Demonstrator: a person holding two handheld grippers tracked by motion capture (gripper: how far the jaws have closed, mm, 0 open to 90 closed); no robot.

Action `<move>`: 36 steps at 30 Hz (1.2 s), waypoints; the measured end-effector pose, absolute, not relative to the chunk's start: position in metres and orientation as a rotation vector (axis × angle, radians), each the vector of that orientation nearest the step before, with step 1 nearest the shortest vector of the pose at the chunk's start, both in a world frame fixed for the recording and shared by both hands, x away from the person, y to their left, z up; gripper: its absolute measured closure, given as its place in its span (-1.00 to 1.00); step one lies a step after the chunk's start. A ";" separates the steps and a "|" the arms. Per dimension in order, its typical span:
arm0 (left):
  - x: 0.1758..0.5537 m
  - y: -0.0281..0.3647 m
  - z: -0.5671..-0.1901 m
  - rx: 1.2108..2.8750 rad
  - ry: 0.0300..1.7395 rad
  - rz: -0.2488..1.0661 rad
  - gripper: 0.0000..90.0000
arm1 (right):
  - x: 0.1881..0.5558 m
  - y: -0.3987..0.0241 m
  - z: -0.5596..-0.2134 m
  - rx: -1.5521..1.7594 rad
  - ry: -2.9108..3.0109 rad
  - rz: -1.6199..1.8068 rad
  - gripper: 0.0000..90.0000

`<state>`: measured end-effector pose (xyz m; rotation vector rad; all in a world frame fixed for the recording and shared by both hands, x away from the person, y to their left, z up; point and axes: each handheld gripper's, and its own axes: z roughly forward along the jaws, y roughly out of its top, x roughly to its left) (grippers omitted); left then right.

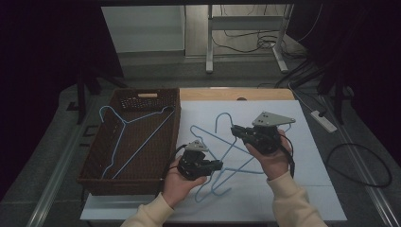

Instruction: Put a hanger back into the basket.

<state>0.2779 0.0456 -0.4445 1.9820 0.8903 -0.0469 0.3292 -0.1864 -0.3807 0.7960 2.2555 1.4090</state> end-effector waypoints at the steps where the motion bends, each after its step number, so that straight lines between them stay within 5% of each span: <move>1: 0.277 0.046 -0.443 1.978 0.890 -0.045 0.93 | 0.328 -0.188 -0.380 0.788 2.248 1.410 0.87; 5: 0.276 0.052 -0.438 1.949 0.891 -0.030 0.93 | 0.324 -0.193 -0.378 0.773 2.229 1.423 0.81; 9: 0.276 0.061 -0.431 1.908 0.895 -0.025 0.93 | 0.320 -0.198 -0.378 0.756 2.218 1.435 0.58; 14: 0.276 0.073 -0.422 1.869 0.896 -0.009 0.93 | 0.312 -0.205 -0.379 0.723 2.178 1.476 0.05; 18: 0.278 0.080 -0.418 1.843 0.901 -0.026 0.93 | 0.308 -0.210 -0.380 0.713 2.166 1.490 -0.12; 36: 0.277 0.124 -0.394 1.756 0.916 0.062 0.93 | 0.305 -0.253 -0.426 0.860 2.213 1.472 -0.30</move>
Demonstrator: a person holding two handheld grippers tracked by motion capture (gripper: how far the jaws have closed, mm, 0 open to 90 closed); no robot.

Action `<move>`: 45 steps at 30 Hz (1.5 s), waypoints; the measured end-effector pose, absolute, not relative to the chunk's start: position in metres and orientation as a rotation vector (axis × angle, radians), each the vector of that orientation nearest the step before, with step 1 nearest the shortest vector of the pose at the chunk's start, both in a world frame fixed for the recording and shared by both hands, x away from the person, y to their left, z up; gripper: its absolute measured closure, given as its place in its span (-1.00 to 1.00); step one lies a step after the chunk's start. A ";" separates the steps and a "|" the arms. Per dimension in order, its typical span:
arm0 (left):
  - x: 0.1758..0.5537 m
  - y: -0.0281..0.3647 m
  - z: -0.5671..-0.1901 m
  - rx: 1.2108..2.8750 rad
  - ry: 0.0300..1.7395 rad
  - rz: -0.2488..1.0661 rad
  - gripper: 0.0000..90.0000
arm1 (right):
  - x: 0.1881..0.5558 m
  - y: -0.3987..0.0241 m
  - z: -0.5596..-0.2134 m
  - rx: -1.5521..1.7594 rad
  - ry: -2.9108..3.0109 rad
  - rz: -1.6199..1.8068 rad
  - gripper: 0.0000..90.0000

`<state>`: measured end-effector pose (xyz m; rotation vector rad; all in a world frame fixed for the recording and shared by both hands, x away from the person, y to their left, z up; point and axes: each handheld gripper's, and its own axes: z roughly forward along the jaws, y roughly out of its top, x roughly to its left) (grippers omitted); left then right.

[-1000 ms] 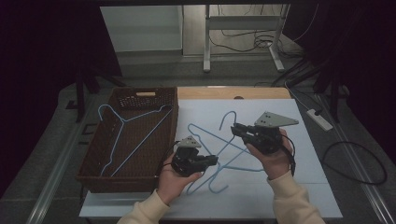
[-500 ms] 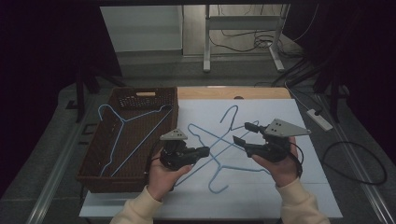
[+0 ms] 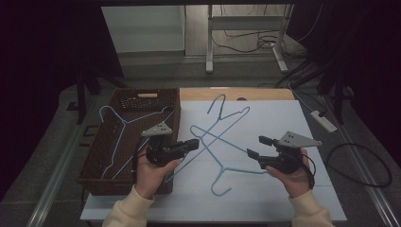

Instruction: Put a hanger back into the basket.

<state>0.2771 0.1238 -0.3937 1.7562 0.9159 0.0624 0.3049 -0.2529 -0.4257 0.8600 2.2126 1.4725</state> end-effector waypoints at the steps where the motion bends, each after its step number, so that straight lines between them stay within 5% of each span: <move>1: 0.277 0.127 -0.392 1.750 0.917 0.067 0.93 | 0.305 -0.255 -0.429 0.874 2.216 1.467 -0.30; 45: 0.265 0.283 -0.383 1.586 1.111 0.381 0.93 | 0.301 -0.290 -0.471 0.993 2.249 1.330 -0.31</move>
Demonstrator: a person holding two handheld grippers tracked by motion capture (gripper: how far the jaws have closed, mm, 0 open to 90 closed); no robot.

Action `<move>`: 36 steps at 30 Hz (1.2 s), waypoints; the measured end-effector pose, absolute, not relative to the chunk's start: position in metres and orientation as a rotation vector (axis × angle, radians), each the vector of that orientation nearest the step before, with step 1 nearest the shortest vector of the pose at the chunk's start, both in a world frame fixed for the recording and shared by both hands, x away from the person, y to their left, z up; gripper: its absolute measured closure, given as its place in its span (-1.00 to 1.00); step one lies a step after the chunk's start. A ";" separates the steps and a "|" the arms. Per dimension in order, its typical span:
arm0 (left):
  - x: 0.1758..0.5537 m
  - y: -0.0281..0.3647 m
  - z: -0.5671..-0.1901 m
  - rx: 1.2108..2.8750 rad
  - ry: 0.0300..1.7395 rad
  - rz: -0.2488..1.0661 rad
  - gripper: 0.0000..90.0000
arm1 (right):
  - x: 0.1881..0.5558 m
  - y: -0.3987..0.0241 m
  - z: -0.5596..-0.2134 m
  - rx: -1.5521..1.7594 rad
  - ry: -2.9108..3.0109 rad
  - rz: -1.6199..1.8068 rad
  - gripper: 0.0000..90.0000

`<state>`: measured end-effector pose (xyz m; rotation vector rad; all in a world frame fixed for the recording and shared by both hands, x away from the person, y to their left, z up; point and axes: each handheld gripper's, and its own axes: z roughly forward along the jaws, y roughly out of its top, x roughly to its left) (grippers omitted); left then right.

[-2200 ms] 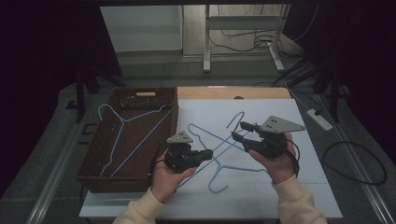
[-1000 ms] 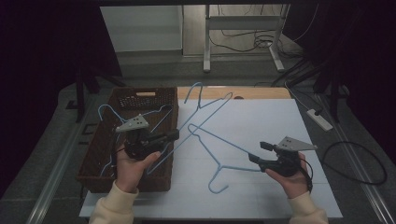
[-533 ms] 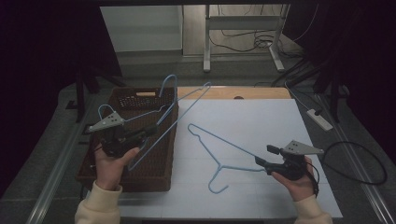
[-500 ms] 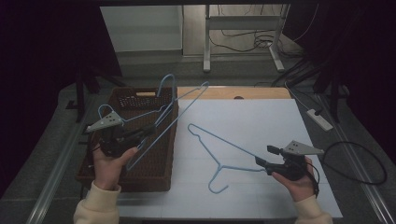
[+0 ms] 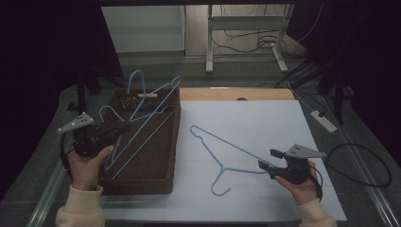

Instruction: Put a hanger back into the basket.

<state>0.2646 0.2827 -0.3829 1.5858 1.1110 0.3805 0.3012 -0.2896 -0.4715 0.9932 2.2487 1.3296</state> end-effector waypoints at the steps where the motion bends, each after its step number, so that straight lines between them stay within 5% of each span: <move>1: 0.266 0.287 -0.385 1.583 1.121 0.381 0.93 | 0.301 -0.289 -0.472 0.992 2.249 1.328 -0.31; 36: 0.289 0.291 -0.421 1.750 1.192 0.233 0.93 | 0.301 -0.286 -0.474 0.982 2.267 1.301 -0.31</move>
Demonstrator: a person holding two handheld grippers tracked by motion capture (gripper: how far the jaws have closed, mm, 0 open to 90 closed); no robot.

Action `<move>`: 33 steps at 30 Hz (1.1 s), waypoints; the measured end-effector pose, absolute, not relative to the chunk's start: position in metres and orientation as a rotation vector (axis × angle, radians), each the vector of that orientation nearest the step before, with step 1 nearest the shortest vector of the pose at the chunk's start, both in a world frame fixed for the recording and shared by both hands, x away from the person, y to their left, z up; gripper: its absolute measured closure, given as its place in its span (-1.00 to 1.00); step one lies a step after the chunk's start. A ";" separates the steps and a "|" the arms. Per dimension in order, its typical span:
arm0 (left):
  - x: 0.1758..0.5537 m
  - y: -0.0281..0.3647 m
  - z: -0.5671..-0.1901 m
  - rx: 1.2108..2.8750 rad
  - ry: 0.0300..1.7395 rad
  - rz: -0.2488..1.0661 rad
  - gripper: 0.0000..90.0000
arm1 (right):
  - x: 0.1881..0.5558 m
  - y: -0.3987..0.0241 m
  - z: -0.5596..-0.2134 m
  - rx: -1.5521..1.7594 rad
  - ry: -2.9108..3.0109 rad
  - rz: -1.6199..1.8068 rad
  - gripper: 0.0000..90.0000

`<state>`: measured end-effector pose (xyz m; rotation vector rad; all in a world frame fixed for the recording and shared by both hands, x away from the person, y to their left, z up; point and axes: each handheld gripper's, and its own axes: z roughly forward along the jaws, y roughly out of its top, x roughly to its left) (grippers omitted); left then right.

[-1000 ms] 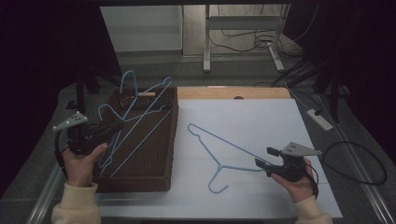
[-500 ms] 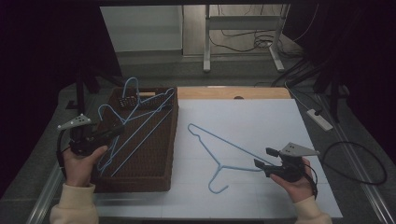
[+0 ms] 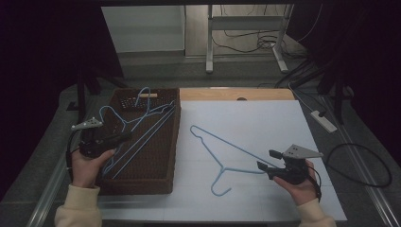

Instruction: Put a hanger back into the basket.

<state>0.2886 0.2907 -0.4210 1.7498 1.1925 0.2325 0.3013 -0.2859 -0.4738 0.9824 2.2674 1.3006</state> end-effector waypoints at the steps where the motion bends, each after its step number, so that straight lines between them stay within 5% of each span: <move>1: 0.289 0.290 -0.422 1.756 1.193 0.225 0.93 | 0.301 -0.286 -0.474 0.981 2.268 1.300 -0.31; 10: 0.299 0.291 -0.434 1.775 1.273 0.168 0.93 | 0.302 -0.285 -0.475 0.981 2.271 1.295 -0.31; 33: 0.315 0.297 -0.449 1.921 1.491 0.310 0.92 | 0.302 -0.283 -0.476 0.972 2.290 1.293 -0.32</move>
